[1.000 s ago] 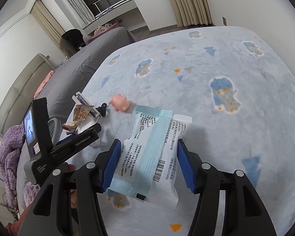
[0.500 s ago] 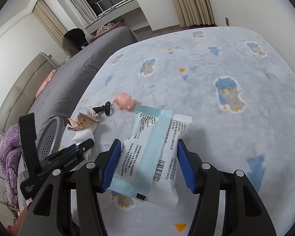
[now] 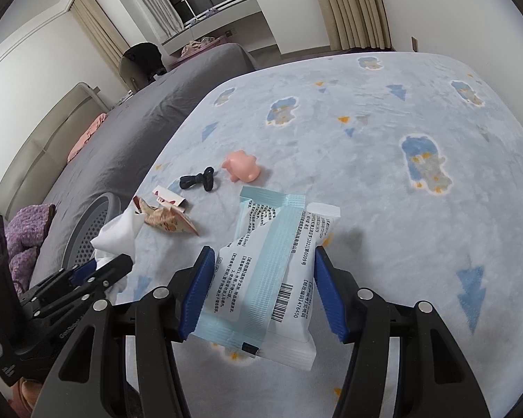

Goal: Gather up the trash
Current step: 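Grasp the white glove with the left tool while the right tool holds the wipe pack, then carry the glove and wipe pack over the basket and release both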

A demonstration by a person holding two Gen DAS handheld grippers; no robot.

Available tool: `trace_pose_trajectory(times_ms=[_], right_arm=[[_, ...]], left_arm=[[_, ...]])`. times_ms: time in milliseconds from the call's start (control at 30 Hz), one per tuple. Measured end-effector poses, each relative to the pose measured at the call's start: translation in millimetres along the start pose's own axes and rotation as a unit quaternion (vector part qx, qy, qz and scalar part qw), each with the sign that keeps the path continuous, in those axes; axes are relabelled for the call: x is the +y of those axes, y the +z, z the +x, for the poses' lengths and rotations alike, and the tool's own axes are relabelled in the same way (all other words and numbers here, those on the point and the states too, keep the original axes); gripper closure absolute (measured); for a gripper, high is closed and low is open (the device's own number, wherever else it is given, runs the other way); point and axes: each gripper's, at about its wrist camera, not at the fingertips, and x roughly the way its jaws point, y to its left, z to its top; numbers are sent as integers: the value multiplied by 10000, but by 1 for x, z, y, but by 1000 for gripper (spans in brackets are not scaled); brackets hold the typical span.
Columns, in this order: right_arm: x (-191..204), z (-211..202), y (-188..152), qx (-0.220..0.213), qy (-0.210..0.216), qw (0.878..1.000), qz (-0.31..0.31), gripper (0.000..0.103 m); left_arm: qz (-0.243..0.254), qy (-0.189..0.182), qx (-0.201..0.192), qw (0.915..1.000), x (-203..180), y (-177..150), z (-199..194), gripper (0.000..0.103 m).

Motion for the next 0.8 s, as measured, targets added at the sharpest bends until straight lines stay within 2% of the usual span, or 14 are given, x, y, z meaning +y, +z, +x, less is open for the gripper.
trace_pose_trajectory(times_ms=[167, 367, 600, 800], right_arm=[[12, 4, -6, -45, 16, 9999, -165, 47], [34, 11, -12, 32, 46, 9993, -363, 47], [86, 20, -10, -38, 362, 9966, -745, 47], [142, 50, -3, 91, 687, 9919, -1068, 47]], left_arm=[[-1, 109, -152, 9998, 17, -7, -15, 72], [-245, 270, -289, 9989, 54, -10, -25, 72], [-595, 623, -454, 9952, 110, -10, -33, 72], [-910, 916, -409, 9908, 162, -15, -28, 72]])
